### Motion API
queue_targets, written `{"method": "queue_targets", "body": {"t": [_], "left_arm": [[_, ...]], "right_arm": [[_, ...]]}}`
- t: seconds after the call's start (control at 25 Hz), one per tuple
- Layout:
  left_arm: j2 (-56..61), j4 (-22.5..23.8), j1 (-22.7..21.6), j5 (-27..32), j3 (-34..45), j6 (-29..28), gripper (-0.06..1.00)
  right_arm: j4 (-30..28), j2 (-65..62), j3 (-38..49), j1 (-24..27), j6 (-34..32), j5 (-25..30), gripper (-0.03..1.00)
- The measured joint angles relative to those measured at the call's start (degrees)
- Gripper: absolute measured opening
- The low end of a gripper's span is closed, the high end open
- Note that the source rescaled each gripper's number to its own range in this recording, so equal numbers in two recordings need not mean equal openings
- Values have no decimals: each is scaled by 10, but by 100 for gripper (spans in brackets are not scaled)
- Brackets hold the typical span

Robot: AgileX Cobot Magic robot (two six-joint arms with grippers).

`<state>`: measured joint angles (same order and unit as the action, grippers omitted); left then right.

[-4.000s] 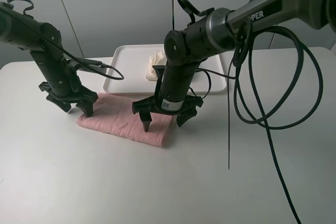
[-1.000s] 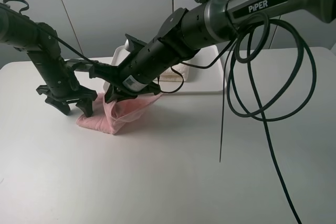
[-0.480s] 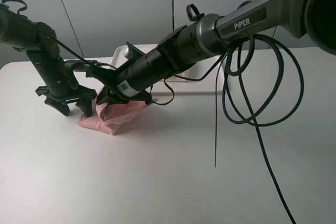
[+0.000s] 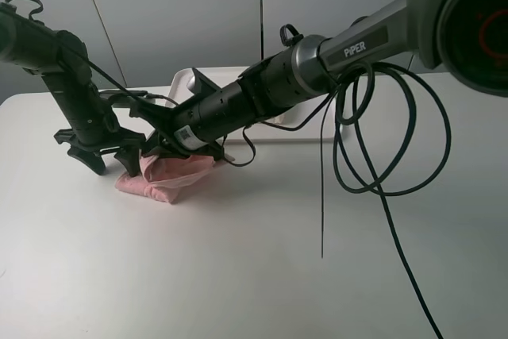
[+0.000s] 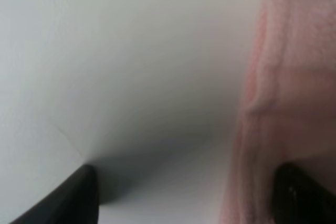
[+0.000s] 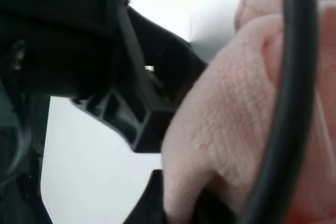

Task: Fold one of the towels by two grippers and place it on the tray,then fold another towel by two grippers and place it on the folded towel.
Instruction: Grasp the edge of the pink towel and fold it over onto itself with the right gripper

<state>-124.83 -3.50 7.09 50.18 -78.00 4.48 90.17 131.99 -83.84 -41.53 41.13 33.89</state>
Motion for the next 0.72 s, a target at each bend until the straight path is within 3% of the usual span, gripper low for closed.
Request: {"method": "queue_targets", "body": {"t": [0.32,0.72], "left_arm": [[-1,-37,-38,21,-4,25,88],[-1,-43,-39,21,-4,32,88]], "right_arm": [[50,24,0,0,11,-2,3],[94,26,-1,0,56,-15,3]]}}
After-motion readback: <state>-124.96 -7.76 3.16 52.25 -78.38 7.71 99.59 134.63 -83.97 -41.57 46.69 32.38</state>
